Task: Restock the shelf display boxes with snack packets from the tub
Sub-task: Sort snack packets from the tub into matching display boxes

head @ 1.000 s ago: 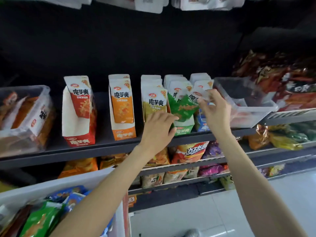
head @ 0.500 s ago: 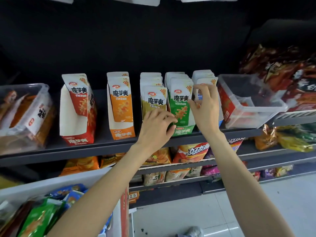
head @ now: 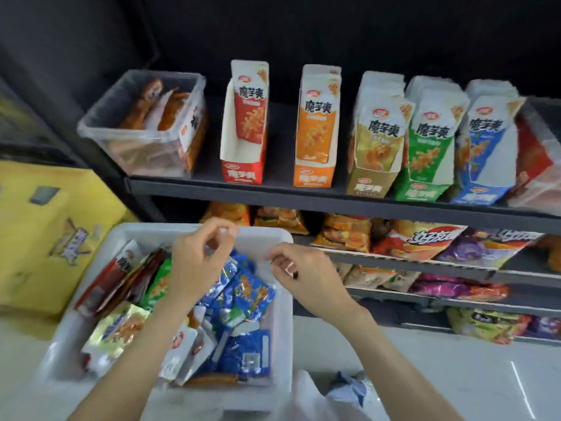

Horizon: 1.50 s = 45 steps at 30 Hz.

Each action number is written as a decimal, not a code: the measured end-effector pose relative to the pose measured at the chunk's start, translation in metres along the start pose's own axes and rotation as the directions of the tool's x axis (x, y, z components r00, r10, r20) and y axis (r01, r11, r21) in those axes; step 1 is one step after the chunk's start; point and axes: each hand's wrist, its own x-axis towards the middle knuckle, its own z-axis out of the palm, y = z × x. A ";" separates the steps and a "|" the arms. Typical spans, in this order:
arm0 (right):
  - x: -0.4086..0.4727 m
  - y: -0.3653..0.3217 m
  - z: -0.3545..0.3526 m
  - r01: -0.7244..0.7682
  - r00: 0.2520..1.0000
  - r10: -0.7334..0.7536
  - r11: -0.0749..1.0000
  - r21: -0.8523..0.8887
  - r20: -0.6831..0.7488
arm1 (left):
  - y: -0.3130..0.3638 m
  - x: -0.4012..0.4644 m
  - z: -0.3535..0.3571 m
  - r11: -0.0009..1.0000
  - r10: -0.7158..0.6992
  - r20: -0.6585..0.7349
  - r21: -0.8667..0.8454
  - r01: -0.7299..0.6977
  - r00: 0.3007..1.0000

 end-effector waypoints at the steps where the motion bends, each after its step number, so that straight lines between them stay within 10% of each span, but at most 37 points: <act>1: 0.004 0.000 0.016 -0.005 0.999 0.006 1.000 -0.027 0.043 | -0.017 -0.008 -0.011 0.987 -0.027 0.053 0.157 0.018 0.998; 6: 0.032 0.006 0.082 -0.081 0.945 0.178 0.940 -0.332 0.275 | -0.083 -0.035 -0.039 0.775 -0.122 0.286 0.625 -0.088 0.950; 12: 0.047 0.005 0.128 0.011 0.909 0.171 0.902 -0.432 0.380 | -0.107 -0.042 -0.048 0.721 -0.383 0.263 0.684 0.109 0.885; 18: 0.050 0.008 0.130 0.056 0.872 0.196 0.870 -0.489 0.448 | -0.100 -0.027 -0.059 0.756 -0.322 0.345 0.655 0.020 0.882; 24: 0.041 -0.009 0.105 -0.069 0.982 0.074 0.997 -0.034 0.175 | -0.080 -0.016 -0.072 0.725 -0.031 0.078 0.688 -0.031 0.996; 29: 0.035 -0.035 0.078 -0.124 0.990 0.144 0.889 0.441 -0.011 | -0.043 0.001 -0.076 0.978 -0.044 -0.215 0.189 0.086 0.976; 34: 0.035 -0.043 0.054 -0.251 0.949 0.314 0.735 0.629 0.011 | -0.034 0.002 -0.061 0.991 -0.112 -0.140 -0.093 0.100 0.984; 38: 0.033 -0.038 0.035 -0.467 0.859 0.435 0.449 0.762 0.271 | -0.034 -0.006 -0.055 0.926 0.376 0.019 -0.010 -0.376 0.926; 42: 0.028 -0.024 0.028 -0.398 0.897 0.409 0.585 0.706 0.168 | -0.038 -0.007 -0.041 0.719 0.667 0.179 0.098 -0.688 0.723; 45: 0.021 -0.020 0.015 -0.236 0.919 0.392 0.651 0.722 -0.053 | -0.035 -0.006 -0.030 0.849 0.495 0.143 0.126 -0.512 0.857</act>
